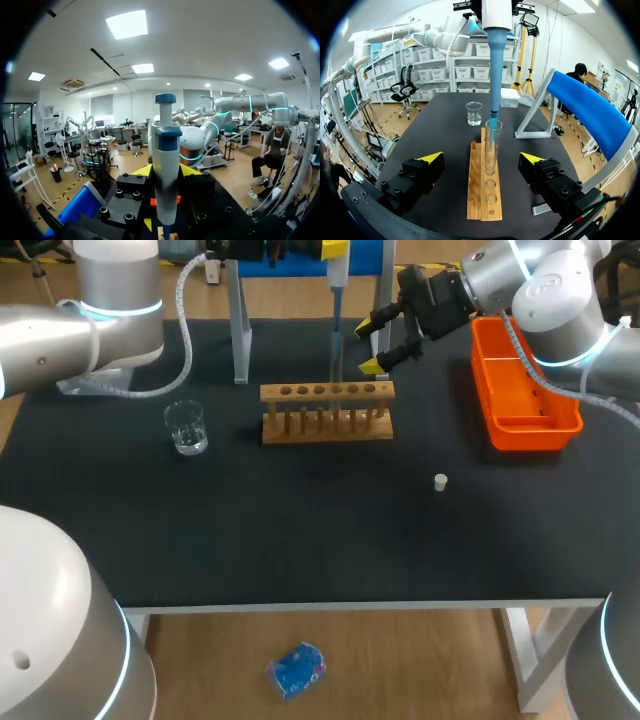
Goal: Invert the test tube, pick up the pipette, mount the tip to pipette, aspirate from beaker and dispense into the tube, eject the tip, return the pipette, and cap with the stopper.
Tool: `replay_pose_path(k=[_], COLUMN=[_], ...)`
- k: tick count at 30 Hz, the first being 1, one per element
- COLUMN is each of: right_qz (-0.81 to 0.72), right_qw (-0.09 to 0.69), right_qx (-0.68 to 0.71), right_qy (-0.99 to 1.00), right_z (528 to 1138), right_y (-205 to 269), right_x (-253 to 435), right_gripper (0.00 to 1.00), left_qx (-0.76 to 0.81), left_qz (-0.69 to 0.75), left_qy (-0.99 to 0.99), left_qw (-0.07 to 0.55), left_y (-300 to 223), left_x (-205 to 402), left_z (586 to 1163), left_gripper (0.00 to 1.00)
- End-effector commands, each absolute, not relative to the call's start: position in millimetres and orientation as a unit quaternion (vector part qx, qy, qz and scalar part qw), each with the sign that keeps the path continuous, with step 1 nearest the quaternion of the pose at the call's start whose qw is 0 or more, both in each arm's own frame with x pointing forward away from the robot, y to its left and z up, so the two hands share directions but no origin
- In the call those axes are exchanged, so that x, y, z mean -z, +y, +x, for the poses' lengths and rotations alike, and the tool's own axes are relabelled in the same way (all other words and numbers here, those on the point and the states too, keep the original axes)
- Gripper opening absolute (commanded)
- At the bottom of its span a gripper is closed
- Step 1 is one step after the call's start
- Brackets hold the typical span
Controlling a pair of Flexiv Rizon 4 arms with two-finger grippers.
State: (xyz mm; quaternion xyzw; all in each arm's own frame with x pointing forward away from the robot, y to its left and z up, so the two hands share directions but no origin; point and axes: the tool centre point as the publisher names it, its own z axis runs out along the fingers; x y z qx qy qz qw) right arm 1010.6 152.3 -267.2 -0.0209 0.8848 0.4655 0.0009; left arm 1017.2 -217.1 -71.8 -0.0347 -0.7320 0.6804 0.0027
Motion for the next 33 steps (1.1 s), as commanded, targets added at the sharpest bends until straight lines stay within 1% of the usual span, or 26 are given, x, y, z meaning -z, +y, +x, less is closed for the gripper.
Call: replay_pose_path(k=[1,33], right_qz=[-0.021,-0.021], right_qw=[0.001,0.001], right_qx=[-0.465,-0.465], right_qy=[0.885,0.885], right_z=[1010.4,1010.4], right_y=[151.8,151.8], right_x=[267.0,267.0], right_gripper=[1.00,1.00], left_qx=[-0.681,-0.683], left_qz=[-0.033,-0.024], left_qy=[-0.732,-0.730], left_qw=[0.002,0.008], left_y=[-216.6,-216.8], left_x=[72.9,82.9], left_z=[1017.2,1022.8], left_gripper=[0.00,0.00])
